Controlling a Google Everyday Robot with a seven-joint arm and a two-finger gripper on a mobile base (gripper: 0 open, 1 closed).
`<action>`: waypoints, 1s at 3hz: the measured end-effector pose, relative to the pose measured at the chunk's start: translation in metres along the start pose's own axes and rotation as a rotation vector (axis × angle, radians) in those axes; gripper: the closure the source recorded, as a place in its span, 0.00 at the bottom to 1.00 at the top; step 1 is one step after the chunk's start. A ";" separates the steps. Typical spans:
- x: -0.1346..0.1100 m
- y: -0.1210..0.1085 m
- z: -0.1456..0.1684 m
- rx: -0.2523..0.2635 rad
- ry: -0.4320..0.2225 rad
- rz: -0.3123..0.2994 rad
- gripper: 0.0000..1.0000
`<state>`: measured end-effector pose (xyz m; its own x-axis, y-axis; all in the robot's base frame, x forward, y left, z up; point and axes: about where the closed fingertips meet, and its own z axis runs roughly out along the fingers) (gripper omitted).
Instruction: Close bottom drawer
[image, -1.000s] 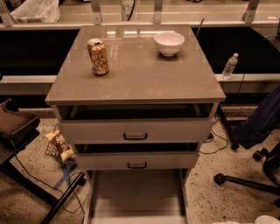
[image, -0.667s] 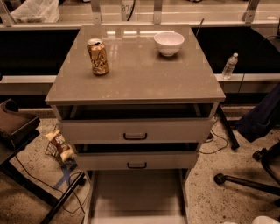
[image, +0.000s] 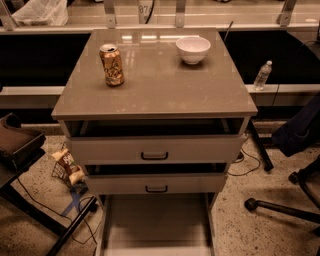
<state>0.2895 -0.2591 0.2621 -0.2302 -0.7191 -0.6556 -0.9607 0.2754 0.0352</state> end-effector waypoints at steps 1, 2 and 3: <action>0.028 0.010 0.050 -0.034 -0.065 0.042 1.00; 0.046 0.017 0.087 -0.054 -0.122 0.074 1.00; 0.052 0.019 0.113 -0.061 -0.168 0.083 1.00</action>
Offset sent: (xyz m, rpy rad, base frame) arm -0.0178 0.0381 -0.1470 0.2247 0.0698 -0.0493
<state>0.2772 -0.2195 0.1432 -0.2851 -0.5776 -0.7649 -0.9482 0.2865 0.1371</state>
